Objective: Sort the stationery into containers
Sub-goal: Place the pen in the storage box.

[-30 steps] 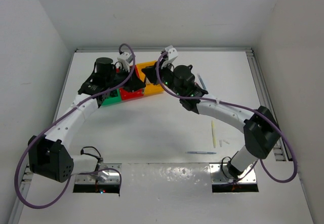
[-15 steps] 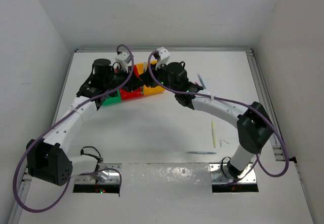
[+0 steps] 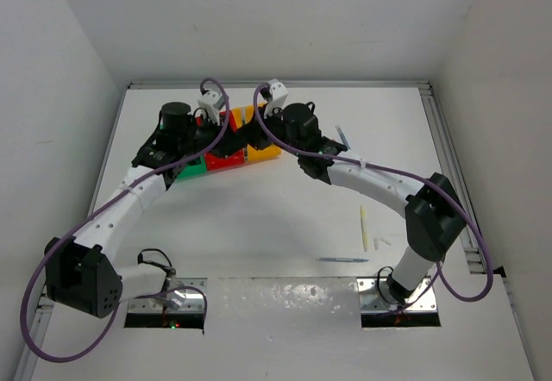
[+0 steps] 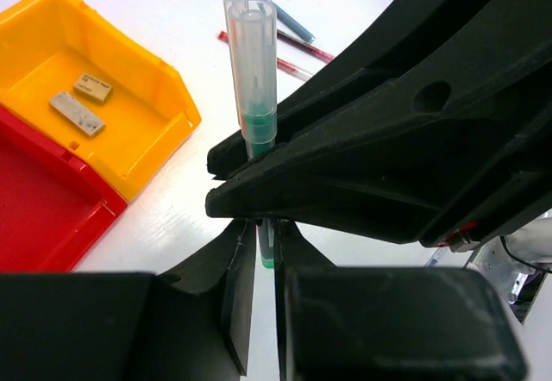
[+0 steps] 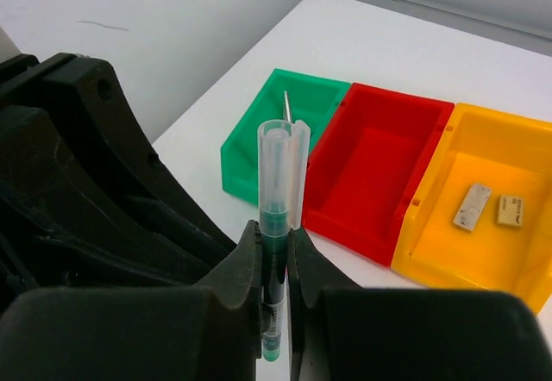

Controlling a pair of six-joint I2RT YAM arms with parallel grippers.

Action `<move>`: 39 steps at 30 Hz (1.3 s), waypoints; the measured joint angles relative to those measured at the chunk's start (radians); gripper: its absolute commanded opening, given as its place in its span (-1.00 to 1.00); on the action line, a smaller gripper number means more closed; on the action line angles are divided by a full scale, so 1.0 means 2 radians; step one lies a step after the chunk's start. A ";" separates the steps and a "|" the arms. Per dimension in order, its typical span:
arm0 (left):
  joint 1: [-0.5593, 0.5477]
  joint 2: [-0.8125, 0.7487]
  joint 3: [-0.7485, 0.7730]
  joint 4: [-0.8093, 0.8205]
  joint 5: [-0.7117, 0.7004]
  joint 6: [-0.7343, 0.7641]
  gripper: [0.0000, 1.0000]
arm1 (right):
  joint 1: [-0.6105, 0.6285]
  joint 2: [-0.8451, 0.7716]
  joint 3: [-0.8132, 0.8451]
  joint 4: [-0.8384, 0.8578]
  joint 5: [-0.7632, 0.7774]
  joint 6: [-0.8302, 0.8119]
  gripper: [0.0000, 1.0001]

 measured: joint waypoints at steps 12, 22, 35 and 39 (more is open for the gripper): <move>0.013 -0.037 -0.007 -0.003 -0.020 0.012 0.99 | -0.024 0.078 0.169 -0.155 0.001 -0.019 -1.00; 0.103 -0.076 -0.007 -0.070 -0.279 -0.002 0.99 | -0.038 0.287 0.444 -0.255 0.051 0.012 -1.00; 0.128 -0.093 -0.054 -0.101 -0.344 -0.005 0.99 | -0.021 0.421 0.457 -0.208 0.100 0.018 -1.00; 0.128 -0.096 -0.059 -0.101 -0.343 -0.007 0.99 | -0.019 0.425 0.459 -0.197 0.106 0.018 -1.00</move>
